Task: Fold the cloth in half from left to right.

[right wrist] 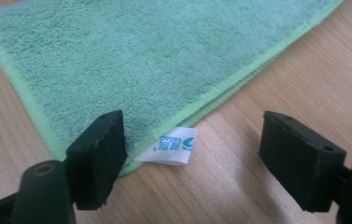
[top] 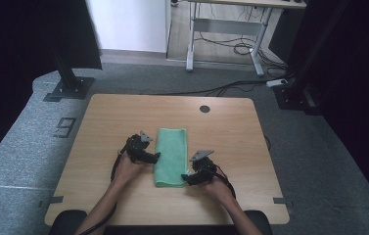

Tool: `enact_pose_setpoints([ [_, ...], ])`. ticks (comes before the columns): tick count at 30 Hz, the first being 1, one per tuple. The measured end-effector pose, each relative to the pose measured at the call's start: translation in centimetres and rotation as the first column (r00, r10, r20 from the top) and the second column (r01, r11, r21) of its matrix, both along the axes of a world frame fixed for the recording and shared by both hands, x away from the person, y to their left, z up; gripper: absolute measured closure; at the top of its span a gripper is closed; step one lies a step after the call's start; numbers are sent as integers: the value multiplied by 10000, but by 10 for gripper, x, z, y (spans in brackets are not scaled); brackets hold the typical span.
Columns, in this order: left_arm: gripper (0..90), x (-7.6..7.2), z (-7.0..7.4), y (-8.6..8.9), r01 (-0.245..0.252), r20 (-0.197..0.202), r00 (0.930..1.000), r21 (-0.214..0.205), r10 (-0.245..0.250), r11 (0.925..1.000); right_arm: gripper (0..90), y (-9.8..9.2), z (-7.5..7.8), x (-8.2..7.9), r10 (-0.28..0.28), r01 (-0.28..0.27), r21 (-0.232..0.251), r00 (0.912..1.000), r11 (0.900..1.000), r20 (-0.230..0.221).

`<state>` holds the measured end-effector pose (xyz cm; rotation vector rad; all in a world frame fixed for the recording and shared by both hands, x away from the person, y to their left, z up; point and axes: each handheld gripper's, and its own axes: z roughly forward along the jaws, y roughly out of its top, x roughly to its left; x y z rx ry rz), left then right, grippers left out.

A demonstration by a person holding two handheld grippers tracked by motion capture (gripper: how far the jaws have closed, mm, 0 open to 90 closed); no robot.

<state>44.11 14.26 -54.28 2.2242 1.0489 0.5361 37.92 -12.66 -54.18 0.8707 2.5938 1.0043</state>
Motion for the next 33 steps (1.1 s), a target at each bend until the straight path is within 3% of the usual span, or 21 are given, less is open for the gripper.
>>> enact_pose_setpoints([
  [5,30,-9,14,1,367,170,9992,-486,-360,9981,221,-3,8,-1,93,-97,285,9998,9995,157],
  [16,1,-42,40,16,1156,271,9931,-817,-1138,9899,136,-34,25,-4,-231,209,619,9991,9979,346],
  [25,0,-68,31,45,920,-63,9957,-698,-927,9933,0,-68,27,-10,-1183,1145,565,9905,9918,706],
  [33,0,-86,13,62,815,-515,9953,-66,-818,9966,0,-91,17,-15,-1680,1647,536,9836,9849,653],
])
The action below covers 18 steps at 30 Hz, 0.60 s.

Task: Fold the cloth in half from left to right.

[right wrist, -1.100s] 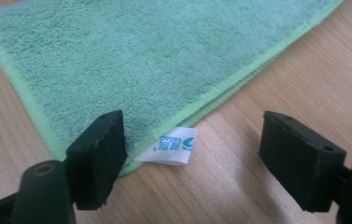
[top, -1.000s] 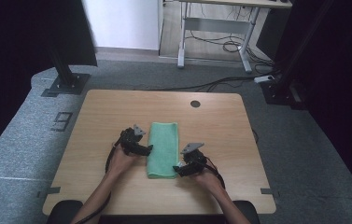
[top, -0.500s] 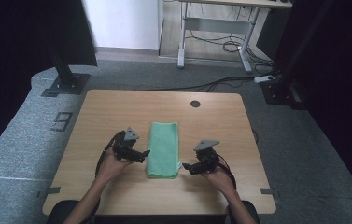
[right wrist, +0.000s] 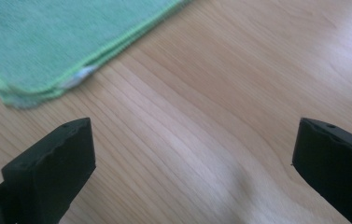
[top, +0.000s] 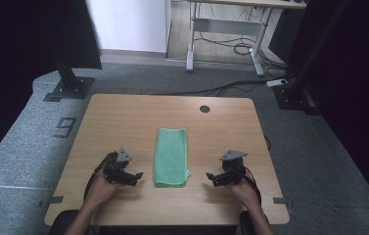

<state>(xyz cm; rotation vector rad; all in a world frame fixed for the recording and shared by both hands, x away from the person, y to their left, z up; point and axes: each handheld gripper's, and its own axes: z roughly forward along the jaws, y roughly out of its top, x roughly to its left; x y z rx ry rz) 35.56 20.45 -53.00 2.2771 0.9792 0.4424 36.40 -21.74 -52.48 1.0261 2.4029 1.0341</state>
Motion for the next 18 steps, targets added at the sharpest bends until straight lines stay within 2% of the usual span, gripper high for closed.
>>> enact_pose_setpoints([
  [4,0,-3,-7,6,-10,-201,9998,-27,9,10000,0,-8,-9,0,-214,214,12,9997,9998,-100],
  [7,0,-3,-10,6,-28,-151,9999,-51,27,10000,0,-12,-14,1,-316,316,-34,9994,9995,-128],
  [10,0,-2,-14,8,-73,-90,9999,131,74,9999,0,-15,-18,1,-394,394,-15,9991,9992,-154],
  [18,0,2,-19,14,-92,-370,9993,-546,72,9985,0,-20,-29,2,-469,470,49,9985,9989,-276],
])
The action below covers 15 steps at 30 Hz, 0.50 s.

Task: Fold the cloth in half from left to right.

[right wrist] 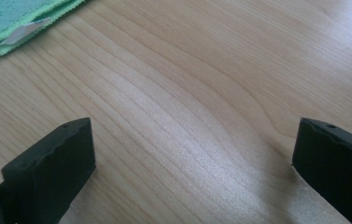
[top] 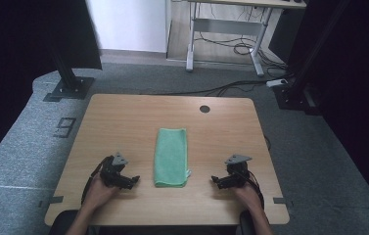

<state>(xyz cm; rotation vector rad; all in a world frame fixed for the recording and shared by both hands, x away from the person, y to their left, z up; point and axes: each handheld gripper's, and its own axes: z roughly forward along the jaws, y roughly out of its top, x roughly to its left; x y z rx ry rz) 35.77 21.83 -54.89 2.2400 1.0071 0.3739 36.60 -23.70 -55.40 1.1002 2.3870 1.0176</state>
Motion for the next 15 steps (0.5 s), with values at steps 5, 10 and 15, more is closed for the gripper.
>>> enact_pose_setpoints([
  [5,0,1,0,1,49,-16,10000,-8,-49,10000,0,0,-3,0,42,-42,-23,10000,10000,-6],
  [10,0,1,0,1,52,-24,10000,-10,-52,10000,0,0,-3,0,69,-69,-14,10000,10000,-22],
  [15,0,1,0,1,80,-23,10000,-5,-80,10000,0,0,-3,0,64,-64,-16,10000,10000,-26],
])
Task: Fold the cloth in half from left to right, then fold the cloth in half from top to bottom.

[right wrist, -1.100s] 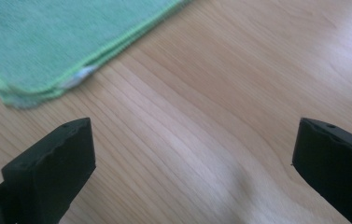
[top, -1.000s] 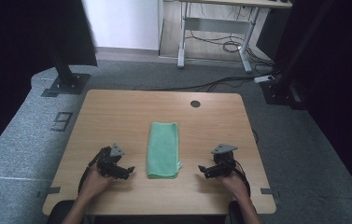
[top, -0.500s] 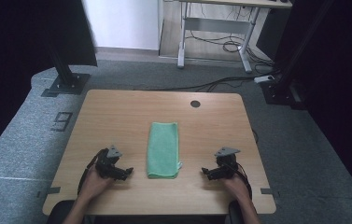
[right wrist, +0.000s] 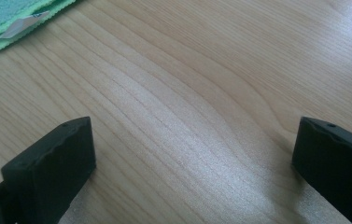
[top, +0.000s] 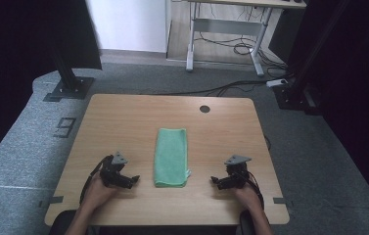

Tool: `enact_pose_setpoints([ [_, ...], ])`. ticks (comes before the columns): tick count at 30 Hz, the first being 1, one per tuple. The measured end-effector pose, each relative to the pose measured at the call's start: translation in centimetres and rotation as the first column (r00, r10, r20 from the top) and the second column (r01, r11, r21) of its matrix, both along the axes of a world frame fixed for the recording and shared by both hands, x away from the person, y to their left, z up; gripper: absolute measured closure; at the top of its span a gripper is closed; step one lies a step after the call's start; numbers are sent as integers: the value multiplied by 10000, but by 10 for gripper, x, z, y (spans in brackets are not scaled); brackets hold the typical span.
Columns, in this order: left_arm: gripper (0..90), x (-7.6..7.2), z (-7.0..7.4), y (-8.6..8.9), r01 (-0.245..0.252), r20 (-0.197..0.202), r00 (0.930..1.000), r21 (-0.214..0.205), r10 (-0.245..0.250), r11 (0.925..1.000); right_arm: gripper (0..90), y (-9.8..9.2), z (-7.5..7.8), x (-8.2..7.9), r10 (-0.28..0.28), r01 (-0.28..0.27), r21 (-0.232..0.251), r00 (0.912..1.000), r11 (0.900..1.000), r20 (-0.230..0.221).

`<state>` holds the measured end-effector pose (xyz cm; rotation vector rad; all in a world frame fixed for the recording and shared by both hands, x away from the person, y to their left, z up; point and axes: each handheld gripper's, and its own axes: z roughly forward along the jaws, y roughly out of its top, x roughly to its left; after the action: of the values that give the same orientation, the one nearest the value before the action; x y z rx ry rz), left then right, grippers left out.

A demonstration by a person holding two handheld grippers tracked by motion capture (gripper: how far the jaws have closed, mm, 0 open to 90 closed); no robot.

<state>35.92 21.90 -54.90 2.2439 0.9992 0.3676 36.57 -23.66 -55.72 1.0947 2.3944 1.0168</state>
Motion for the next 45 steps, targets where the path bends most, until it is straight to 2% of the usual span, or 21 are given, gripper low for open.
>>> enact_pose_setpoints([
  [7,0,1,0,-1,-157,-14,9999,1,157,9999,0,0,0,0,-6,6,-2,10000,10000,-8],
  [13,0,2,3,-6,-242,-281,9993,241,249,9994,0,0,0,0,-7,7,-2,10000,10000,-8],
  [15,0,4,4,-8,-210,-428,9989,146,216,9997,0,0,0,0,-7,7,-2,10000,10000,-7],
  [17,0,7,6,-10,-212,-509,9985,-120,205,9997,0,0,0,0,-6,6,0,10000,10000,-6],
  [21,0,14,11,-16,-418,-84,9991,120,419,9991,0,0,0,0,-91,91,15,10000,10000,-8],
  [25,0,20,19,-21,-535,189,9984,-233,540,9983,0,1,0,0,-213,213,38,9998,9998,-17],
  [27,0,23,21,-23,-549,232,9982,-259,555,9982,0,3,1,1,-250,251,123,9996,9996,-102],
  [30,0,31,23,-29,-583,174,9981,-303,589,9978,1,11,4,2,-61,68,375,9998,9993,-197],
  [36,3,48,25,-49,-452,335,9984,-286,462,9986,1,41,12,2,588,-586,436,9983,9973,-29],
  [45,7,78,19,-66,-961,542,9938,-246,974,9951,1,84,18,11,1107,-1111,666,9938,9916,90],
])
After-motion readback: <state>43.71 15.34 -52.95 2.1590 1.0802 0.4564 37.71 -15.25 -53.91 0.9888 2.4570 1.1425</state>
